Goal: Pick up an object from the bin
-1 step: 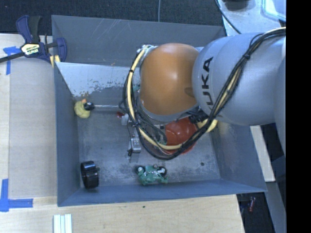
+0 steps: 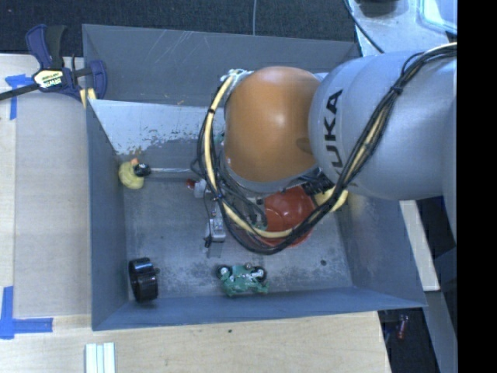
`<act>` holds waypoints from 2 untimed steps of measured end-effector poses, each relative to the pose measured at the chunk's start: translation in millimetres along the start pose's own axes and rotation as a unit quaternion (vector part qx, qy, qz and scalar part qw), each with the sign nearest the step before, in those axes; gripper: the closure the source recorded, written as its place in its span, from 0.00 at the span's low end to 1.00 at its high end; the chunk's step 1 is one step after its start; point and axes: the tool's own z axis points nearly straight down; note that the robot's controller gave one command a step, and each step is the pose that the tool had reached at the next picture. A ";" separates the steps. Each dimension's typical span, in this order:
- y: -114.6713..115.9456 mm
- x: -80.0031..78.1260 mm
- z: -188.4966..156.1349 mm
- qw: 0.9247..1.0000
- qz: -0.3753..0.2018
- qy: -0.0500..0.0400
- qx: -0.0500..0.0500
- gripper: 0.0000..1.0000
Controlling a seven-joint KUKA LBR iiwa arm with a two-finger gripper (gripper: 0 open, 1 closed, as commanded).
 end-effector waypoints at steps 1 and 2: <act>3.4 -8.2 10.9 0.993 -0.116 -0.001 0.000 0.00; -32.0 -17.9 -1.0 0.985 -0.171 -0.002 0.000 0.00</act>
Offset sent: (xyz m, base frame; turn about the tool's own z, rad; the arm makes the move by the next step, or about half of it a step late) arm 0.0248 -0.0589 0.0121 -0.2508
